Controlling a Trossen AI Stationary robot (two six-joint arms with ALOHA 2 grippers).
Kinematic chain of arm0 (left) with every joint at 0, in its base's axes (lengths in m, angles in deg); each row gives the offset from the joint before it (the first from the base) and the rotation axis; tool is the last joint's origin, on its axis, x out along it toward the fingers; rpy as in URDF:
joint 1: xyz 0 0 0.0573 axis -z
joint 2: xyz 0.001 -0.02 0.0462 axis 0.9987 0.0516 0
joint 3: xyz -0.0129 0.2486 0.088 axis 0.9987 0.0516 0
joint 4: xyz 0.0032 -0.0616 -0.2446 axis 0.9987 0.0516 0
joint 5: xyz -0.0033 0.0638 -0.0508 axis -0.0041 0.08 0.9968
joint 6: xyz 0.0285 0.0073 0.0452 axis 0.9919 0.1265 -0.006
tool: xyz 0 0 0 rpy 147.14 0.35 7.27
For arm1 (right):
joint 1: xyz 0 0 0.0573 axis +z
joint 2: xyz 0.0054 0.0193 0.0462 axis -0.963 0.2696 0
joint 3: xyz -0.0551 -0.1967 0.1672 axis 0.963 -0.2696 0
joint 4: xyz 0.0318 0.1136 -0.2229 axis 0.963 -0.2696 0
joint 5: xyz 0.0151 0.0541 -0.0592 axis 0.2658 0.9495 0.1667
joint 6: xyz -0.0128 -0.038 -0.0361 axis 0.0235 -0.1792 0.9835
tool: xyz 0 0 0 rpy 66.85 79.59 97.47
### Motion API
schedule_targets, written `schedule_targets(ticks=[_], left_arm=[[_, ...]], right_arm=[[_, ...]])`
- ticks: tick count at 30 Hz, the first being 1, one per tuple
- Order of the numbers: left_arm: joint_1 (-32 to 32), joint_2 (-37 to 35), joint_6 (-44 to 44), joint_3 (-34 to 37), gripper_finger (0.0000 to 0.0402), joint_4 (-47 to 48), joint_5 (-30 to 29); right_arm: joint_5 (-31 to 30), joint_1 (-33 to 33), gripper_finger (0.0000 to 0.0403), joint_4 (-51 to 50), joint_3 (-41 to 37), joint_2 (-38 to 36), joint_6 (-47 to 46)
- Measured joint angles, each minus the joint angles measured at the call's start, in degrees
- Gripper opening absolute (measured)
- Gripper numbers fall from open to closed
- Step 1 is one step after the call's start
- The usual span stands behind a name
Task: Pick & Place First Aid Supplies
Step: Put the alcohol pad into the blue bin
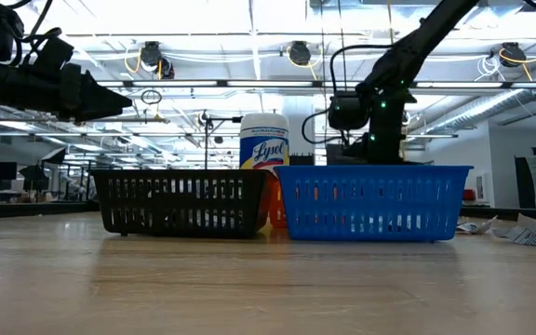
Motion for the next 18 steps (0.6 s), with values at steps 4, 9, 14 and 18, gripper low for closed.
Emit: schedule_targets(ticks=[4, 9, 14, 18], left_arm=[[0.0, 0.0, 0.0, 0.0, 0.0392, 0.0, 0.0], [0.0, 0.0, 0.0, 0.0, 0.0392, 0.0, 0.0], [0.0, 0.0, 0.0, 0.0, 0.0392, 0.0, 0.0], [0.0, 0.0, 0.0, 0.0, 0.0392, 0.0, 0.0]], right_arm=[[-0.1, 0.1, 0.021, 1.5, -0.2, 1.3, 1.7], [-0.1, 0.0, 0.0179, 2.0, -0.2, 1.2, 2.8], [1.8, -0.1, 0.0084, 1.9, -0.2, 1.2, 1.6], [2.9, -0.1, 0.0011, 1.9, -0.2, 1.2, 1.6]])
